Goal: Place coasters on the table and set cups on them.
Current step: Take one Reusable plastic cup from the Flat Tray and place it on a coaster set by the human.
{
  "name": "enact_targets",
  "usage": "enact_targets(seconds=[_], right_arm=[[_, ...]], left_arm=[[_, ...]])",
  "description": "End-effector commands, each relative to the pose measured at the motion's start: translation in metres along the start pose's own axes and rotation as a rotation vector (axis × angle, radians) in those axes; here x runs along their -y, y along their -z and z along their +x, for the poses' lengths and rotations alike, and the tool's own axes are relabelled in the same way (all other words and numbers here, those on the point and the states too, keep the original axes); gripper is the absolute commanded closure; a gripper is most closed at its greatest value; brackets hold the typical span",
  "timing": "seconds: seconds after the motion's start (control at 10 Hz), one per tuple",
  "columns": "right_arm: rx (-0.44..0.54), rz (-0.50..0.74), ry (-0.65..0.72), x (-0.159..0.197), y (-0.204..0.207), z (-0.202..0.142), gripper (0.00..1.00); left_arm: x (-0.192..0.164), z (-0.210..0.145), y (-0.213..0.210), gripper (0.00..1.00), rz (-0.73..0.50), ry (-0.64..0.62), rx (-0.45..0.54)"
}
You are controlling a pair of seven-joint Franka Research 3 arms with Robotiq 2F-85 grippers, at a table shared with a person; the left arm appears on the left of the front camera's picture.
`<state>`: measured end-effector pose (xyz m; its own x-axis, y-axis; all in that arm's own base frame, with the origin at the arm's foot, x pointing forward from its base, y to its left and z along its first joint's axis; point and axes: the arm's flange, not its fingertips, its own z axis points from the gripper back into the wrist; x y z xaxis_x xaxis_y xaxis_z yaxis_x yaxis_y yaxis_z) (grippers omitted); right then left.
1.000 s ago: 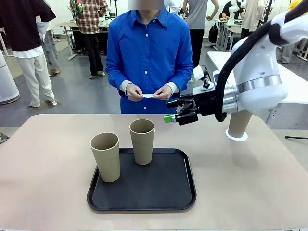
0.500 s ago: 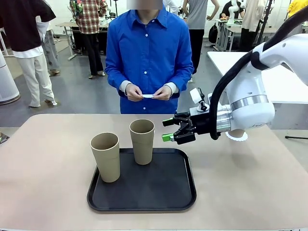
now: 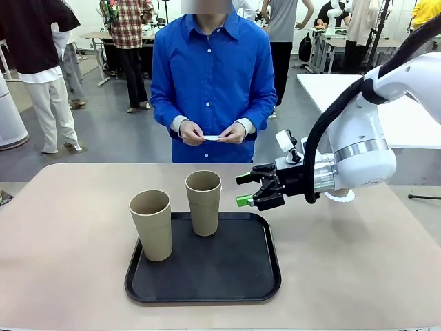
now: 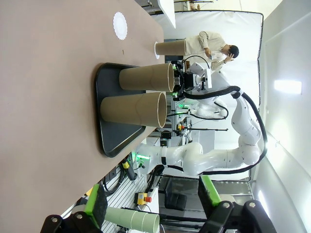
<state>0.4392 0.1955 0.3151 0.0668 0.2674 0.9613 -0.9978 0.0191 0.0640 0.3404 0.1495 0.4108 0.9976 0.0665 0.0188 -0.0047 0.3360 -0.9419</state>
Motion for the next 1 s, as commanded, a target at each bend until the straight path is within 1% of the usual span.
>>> enact_targets(seconds=[0.0,0.4,0.5,0.7,0.9], right_arm=[[0.003,0.004,-0.006,0.001,0.002,0.003,0.0],[0.002,0.0,-0.004,0.001,0.0,0.002,0.0],[-0.007,0.036,-0.002,0.009,0.01,-0.005,0.0],[0.029,0.03,-0.011,0.021,0.022,-0.022,0.0],[0.038,0.05,0.018,0.028,0.032,-0.044,0.0]], left_arm=[[0.001,-0.001,-0.002,0.0,-0.012,0.007,0.002],[0.001,-0.001,-0.002,0.0,-0.012,0.007,0.002],[0.001,-0.001,-0.002,0.0,-0.012,0.007,0.002],[0.001,-0.001,-0.002,0.0,-0.012,0.007,0.002],[0.001,-0.001,-0.002,0.0,-0.012,0.007,0.002]])
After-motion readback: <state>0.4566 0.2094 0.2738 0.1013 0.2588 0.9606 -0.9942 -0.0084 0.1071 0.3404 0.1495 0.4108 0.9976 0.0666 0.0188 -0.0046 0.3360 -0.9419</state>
